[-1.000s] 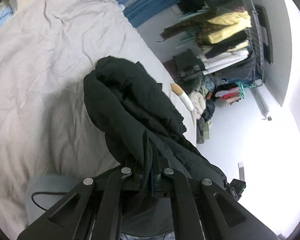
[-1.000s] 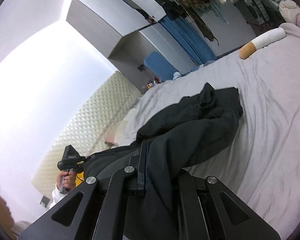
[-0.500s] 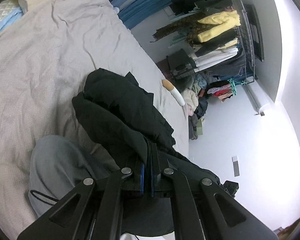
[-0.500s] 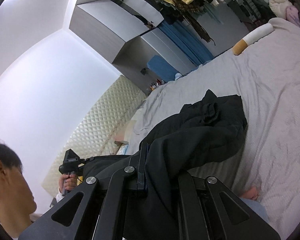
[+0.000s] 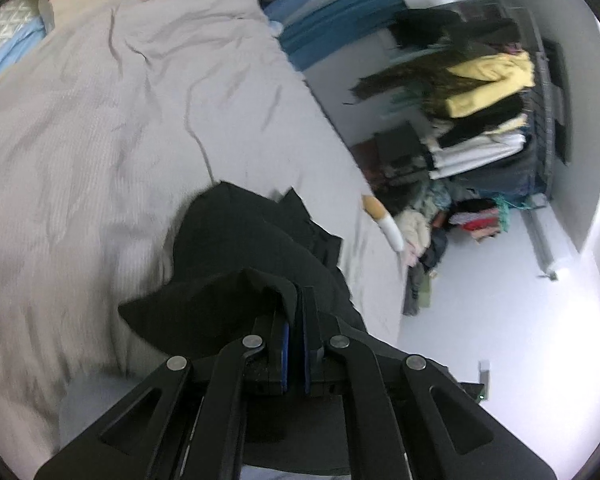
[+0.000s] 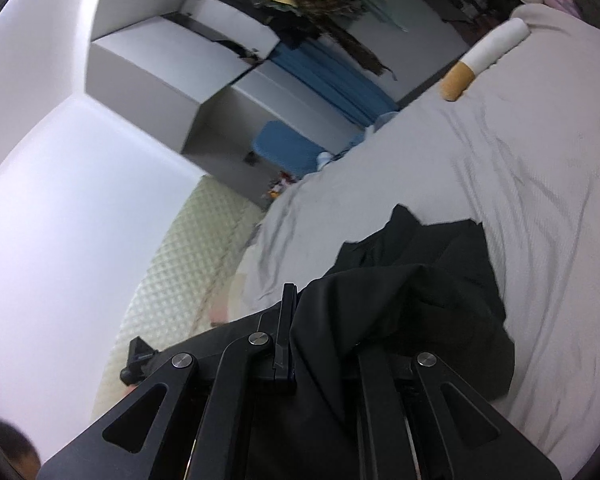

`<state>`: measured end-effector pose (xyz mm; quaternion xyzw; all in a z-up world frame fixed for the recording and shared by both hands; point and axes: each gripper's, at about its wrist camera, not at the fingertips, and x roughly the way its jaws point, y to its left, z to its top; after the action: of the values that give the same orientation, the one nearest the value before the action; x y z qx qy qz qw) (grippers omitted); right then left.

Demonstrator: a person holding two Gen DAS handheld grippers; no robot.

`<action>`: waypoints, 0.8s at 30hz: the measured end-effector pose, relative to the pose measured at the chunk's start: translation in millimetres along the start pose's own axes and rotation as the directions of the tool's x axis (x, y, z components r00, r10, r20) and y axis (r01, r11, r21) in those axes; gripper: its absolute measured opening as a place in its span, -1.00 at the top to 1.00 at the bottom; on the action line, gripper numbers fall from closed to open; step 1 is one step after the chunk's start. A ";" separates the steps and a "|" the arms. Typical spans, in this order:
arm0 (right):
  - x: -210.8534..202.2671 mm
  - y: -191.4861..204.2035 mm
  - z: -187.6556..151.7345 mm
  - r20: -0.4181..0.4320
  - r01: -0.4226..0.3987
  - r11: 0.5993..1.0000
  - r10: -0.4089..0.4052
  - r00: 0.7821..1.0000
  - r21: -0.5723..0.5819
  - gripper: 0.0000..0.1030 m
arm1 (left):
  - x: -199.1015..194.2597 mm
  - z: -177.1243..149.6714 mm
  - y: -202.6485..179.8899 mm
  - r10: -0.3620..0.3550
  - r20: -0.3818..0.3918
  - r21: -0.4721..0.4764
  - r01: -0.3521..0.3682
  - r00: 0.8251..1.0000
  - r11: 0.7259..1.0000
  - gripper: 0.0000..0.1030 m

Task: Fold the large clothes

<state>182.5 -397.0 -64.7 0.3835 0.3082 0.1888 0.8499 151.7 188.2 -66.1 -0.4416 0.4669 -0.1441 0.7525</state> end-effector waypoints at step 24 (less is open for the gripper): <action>143.0 -127.0 48.4 -0.199 0.358 0.906 -0.318 0.927 0.224 0.88 | 181.8 117.7 22.2 0.489 0.036 0.025 -0.490 0.872 0.871 0.93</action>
<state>331.2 -423.7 -191.5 0.4145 0.4582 0.0266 0.7858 340.0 148.8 -168.0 -0.2985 0.5500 0.0495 0.7784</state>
